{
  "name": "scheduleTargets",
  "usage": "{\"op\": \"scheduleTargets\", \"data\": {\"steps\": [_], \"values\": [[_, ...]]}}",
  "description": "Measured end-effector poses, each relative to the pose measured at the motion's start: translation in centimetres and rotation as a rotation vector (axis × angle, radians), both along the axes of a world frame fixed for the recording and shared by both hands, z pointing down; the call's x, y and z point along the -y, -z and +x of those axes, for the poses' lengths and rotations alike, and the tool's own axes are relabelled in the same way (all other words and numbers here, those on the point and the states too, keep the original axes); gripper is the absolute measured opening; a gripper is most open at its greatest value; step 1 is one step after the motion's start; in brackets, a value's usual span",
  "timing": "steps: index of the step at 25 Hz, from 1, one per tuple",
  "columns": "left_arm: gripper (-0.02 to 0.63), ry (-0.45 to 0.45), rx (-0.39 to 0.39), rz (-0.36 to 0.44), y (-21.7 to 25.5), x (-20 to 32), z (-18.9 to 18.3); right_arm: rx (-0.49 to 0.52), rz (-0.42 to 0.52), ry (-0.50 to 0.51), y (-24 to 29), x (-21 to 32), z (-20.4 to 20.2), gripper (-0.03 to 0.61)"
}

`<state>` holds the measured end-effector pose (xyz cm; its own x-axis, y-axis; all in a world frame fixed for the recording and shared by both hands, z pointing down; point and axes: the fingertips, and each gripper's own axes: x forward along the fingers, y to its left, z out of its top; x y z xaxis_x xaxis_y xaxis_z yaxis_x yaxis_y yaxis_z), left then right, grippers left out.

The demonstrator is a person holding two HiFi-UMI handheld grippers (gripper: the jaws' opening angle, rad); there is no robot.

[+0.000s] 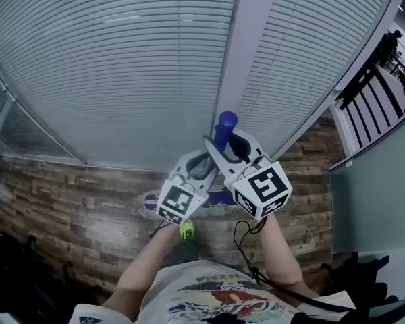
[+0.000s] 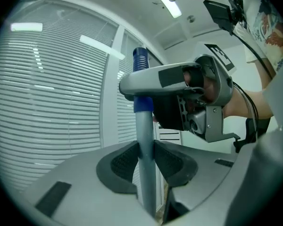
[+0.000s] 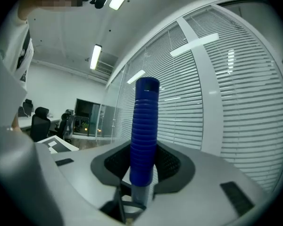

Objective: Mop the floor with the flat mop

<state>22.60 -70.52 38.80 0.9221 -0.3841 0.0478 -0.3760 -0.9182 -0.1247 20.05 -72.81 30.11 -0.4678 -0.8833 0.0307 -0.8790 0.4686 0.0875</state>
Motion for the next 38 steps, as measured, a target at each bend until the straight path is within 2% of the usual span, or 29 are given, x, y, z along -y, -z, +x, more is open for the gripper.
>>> {"op": "scheduleTargets", "data": {"steps": [4,8,12,15,19,28,32,35,38], "values": [[0.112,-0.019,0.04,0.049,-0.9,-9.0,-0.5,0.03,0.001,0.019,-0.8,-9.3,-0.6,0.127],[0.114,-0.038,0.048,0.127,-1.2,-17.7,-0.5,0.023,0.017,0.037,-2.2,-18.1,-0.9,0.127],[0.129,-0.045,0.047,0.176,-0.9,-24.6,-0.5,0.001,-0.005,0.069,-4.1,-25.2,-1.9,0.127],[0.128,-0.076,0.088,0.206,-1.1,-28.6,-0.2,-0.022,-0.015,0.084,-5.2,-29.6,-2.6,0.127],[0.112,-0.11,0.083,0.154,-2.3,-32.2,-0.3,-0.017,-0.02,0.094,-6.2,-33.7,-3.1,0.127],[0.109,-0.047,0.11,0.126,-4.5,-39.0,-3.5,-0.039,-0.023,0.136,-8.3,-41.0,-6.8,0.129],[0.109,-0.017,0.112,0.11,-5.8,-41.7,-5.0,-0.017,-0.068,0.108,-9.8,-44.0,-8.3,0.135],[0.11,-0.003,0.114,0.067,-6.9,-44.0,-6.7,-0.02,-0.092,0.109,-10.9,-46.5,-10.1,0.14],[0.109,-0.015,0.148,0.021,-8.8,-47.4,-8.6,-0.012,-0.128,0.116,-12.5,-49.9,-12.2,0.149]]}}
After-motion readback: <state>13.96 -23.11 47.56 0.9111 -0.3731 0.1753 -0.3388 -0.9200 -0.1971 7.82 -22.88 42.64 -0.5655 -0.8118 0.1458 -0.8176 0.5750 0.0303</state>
